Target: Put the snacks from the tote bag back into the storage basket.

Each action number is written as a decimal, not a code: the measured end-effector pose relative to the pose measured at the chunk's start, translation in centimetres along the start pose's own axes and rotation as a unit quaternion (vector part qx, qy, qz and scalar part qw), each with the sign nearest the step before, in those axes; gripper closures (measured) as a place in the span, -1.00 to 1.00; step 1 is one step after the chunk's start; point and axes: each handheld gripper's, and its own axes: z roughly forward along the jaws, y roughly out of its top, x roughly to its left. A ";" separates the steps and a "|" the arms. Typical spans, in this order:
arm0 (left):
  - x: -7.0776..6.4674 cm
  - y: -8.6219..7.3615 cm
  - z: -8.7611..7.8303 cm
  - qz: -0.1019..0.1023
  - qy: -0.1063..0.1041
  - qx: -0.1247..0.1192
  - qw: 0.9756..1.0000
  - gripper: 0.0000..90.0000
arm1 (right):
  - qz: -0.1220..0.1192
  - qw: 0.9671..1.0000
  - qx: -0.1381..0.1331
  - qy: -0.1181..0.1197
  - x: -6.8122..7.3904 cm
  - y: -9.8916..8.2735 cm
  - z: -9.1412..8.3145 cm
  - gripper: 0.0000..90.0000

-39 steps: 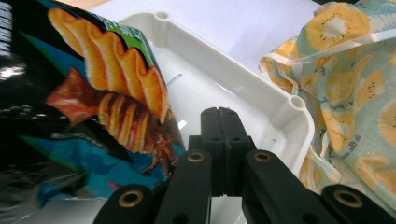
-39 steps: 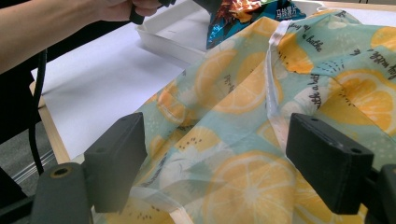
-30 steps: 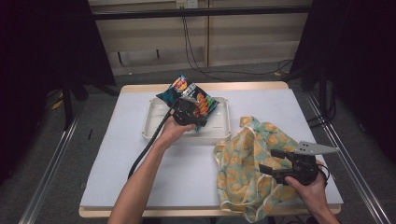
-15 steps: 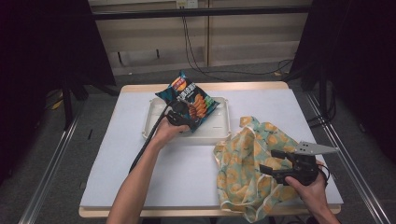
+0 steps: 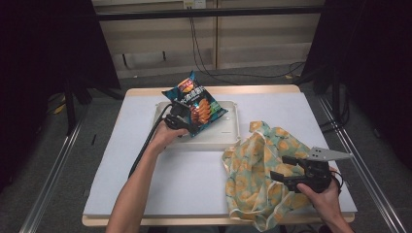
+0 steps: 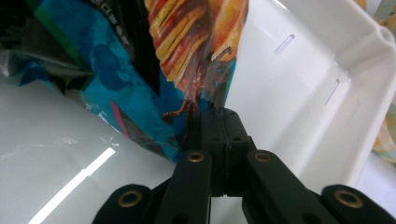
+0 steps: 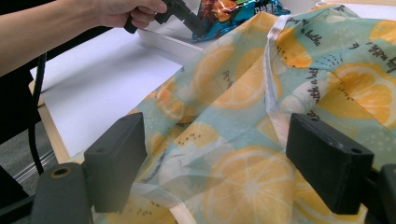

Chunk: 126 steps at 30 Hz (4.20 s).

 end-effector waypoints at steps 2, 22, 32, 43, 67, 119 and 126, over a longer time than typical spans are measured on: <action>0.2 -0.1 -0.2 -0.004 0.007 -0.003 1.000 1.00 | 0.000 1.000 0.001 0.002 0.0 0.0 0.0 -0.57; 0.5 -0.8 -0.9 -0.026 -0.012 -0.026 0.999 0.98 | 0.000 1.000 0.000 0.002 0.1 0.0 0.0 -0.57; 1.1 -1.1 -1.1 -0.012 0.003 0.011 1.000 0.99 | -0.001 1.000 0.000 0.001 0.2 0.0 0.0 -0.57; 1.9 -1.5 -2.1 -0.023 0.023 0.011 0.999 0.98 | -0.001 1.000 -0.001 0.001 0.2 0.0 0.0 -0.57; 3.1 -2.9 -3.2 -0.059 0.055 -0.036 0.996 0.95 | -0.001 1.000 -0.006 0.000 0.2 0.0 -0.1 -0.57; -7.9 -12.5 -15.6 0.046 0.096 -0.255 0.961 -0.95 | -0.003 0.998 -0.058 -0.025 0.5 0.2 -1.6 -0.64; -10.0 -14.7 -16.0 0.033 0.107 -0.274 0.955 -0.94 | -0.005 0.998 -0.059 -0.024 0.4 0.3 -1.6 -0.65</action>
